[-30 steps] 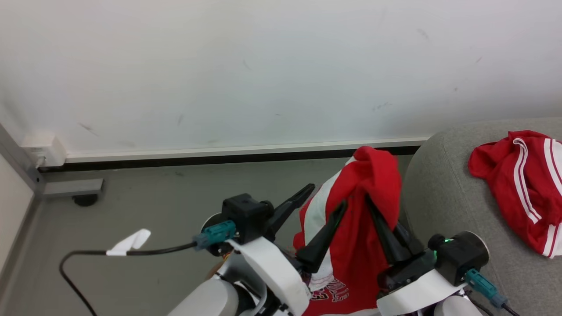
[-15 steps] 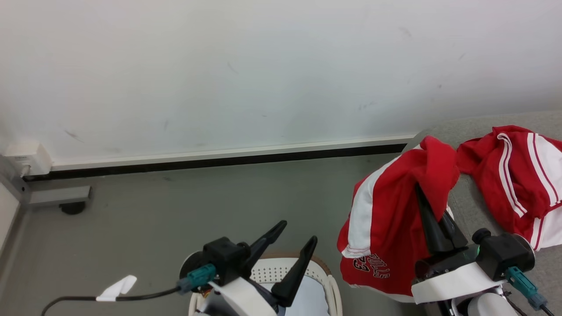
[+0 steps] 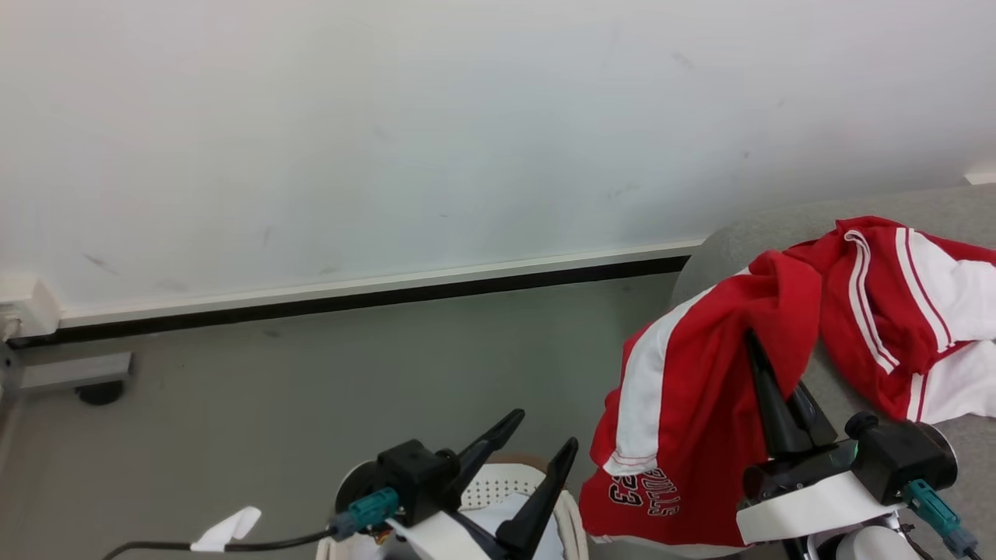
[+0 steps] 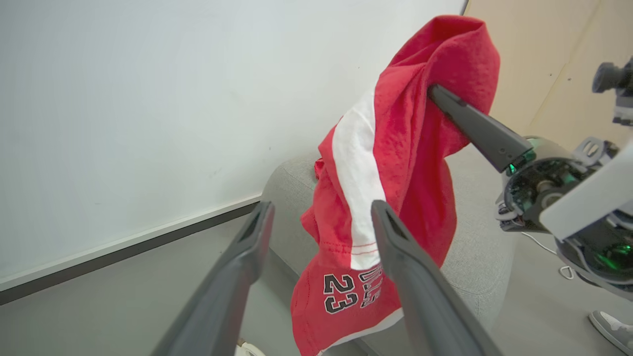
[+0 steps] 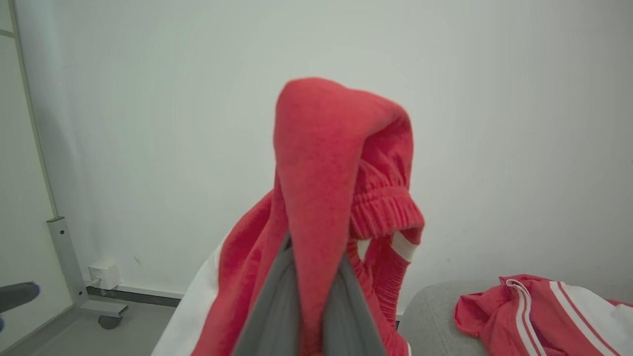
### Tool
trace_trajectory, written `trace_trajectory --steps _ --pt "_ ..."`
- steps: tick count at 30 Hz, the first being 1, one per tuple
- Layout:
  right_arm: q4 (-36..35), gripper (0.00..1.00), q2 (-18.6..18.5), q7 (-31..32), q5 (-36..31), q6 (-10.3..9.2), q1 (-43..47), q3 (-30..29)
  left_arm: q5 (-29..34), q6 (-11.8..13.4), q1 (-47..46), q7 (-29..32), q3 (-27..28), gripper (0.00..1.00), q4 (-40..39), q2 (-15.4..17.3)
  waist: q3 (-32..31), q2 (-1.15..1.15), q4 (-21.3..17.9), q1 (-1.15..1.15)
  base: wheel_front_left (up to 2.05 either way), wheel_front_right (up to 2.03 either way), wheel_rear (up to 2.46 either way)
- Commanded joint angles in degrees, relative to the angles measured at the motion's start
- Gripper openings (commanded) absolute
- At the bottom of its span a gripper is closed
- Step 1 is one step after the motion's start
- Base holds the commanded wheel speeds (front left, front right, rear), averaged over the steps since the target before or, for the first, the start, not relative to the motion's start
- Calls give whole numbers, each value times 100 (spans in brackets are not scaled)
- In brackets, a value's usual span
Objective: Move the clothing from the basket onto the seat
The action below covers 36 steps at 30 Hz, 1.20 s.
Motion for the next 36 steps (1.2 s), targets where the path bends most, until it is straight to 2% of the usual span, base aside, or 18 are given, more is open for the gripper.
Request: trace_trajectory --steps 1,14,20,28,36 --pt "-31 0 -11 3 -48 -14 79 -38 21 -11 52 -38 -15 100 11 -17 0 0 -98 0 0 0 0" --pt "-230 0 -9 4 -177 -13 351 -429 69 -123 -12 -91 -304 100 10 -199 115 0 -972 0 0 0 0" --pt "-410 0 -9 4 -165 -13 546 -640 110 -183 -82 -122 -433 100 15 -262 228 0 -1207 0 0 0 0" --pt "-563 0 -9 4 -51 -13 356 -913 212 -274 -264 -138 -528 100 -91 -219 644 0 -1107 0 0 0 0" --pt "-500 0 -9 4 -208 -13 -815 -1336 369 -380 -633 -48 -459 100 -313 128 1528 0 -799 0 0 0 0"
